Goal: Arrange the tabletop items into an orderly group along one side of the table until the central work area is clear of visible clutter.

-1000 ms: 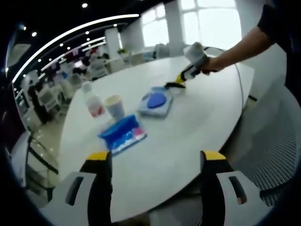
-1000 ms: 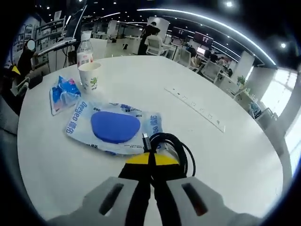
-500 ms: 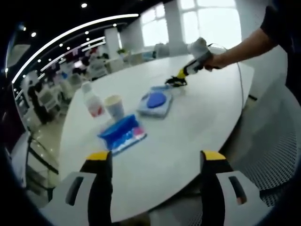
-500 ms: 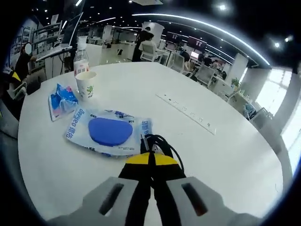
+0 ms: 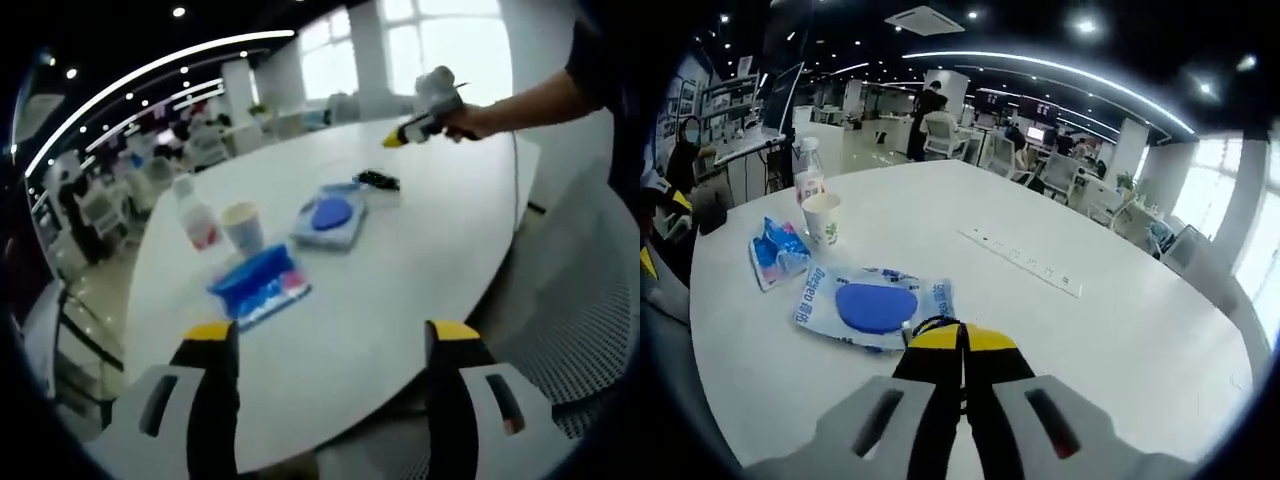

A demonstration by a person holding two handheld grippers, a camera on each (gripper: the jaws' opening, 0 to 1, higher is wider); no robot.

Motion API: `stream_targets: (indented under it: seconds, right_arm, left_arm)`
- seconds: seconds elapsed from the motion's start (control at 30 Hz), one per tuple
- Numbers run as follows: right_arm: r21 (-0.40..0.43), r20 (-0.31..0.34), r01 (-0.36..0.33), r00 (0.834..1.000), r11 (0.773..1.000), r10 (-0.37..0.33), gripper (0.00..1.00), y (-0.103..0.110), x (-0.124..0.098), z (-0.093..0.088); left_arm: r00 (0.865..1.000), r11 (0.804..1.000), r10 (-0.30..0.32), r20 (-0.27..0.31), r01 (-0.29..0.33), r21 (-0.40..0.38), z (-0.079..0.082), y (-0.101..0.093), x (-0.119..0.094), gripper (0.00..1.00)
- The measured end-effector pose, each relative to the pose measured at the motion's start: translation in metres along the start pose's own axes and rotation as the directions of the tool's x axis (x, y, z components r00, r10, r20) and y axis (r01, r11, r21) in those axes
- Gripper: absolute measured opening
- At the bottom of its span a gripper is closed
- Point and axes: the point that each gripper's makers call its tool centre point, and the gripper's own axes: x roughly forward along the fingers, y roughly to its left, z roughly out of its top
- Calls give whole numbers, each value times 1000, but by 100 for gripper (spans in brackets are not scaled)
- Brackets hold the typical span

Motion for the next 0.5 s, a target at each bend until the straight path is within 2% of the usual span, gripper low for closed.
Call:
stream_targets:
  seconds: [0.17, 0.5]
  right_arm:
    - [-19, -6, -8, 1000, 1000, 8, 0, 4, -1, -4]
    - [-77, -75, -60, 996, 995, 54, 0, 17, 3, -30]
  left_arm:
    - [1000, 1000, -5, -1, 5, 2, 0, -1, 0, 73]
    - [1000, 1000, -7, -3, 7, 2, -1, -1, 0, 73]
